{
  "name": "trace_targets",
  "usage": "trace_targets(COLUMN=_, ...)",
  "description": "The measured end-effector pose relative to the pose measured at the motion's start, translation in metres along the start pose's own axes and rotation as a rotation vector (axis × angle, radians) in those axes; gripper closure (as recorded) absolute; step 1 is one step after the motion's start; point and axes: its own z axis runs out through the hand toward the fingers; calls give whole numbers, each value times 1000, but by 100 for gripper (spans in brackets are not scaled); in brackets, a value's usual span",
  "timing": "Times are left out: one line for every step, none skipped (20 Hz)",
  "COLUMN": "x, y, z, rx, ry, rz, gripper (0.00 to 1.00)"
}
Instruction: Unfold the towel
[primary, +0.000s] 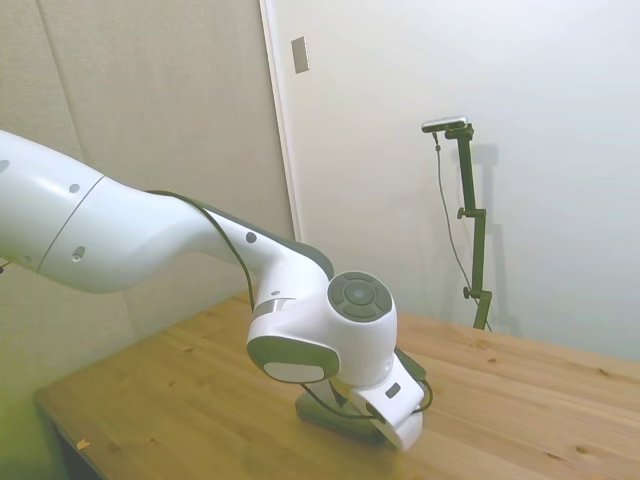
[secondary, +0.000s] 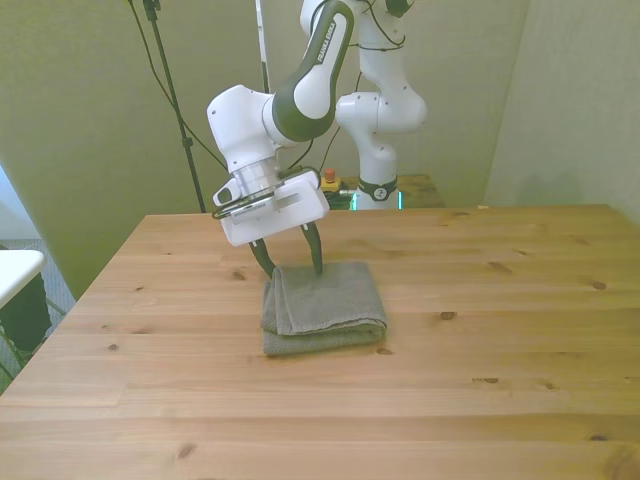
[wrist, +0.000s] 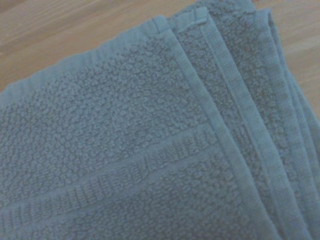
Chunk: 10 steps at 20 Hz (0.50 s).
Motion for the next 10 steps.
trace_targets(x=0, y=0, z=0, rx=0, ry=0, rz=0, gripper=100)
trace_targets(x=0, y=0, z=0, rx=0, ry=0, rz=0, gripper=100)
trace_targets(x=0, y=0, z=0, rx=0, ry=0, rz=0, gripper=100)
trace_targets(x=0, y=0, z=0, rx=0, ry=0, rz=0, gripper=100)
trace_targets(x=0, y=0, z=0, rx=0, ry=0, rz=0, gripper=100)
trace_targets(x=0, y=0, z=0, rx=0, ry=0, rz=-1, gripper=100)
trace_targets(x=-1, y=0, z=1, rx=0, ry=-1, rz=-1, gripper=100)
trace_targets(x=-1, y=-1, z=1, rx=0, ry=-1, rz=-3, gripper=100)
trace_targets(x=-1, y=-1, z=1, rx=0, ry=-2, rz=-4, gripper=100)
trace_targets(x=-1, y=-2, z=1, rx=0, ry=-2, rz=-4, gripper=100)
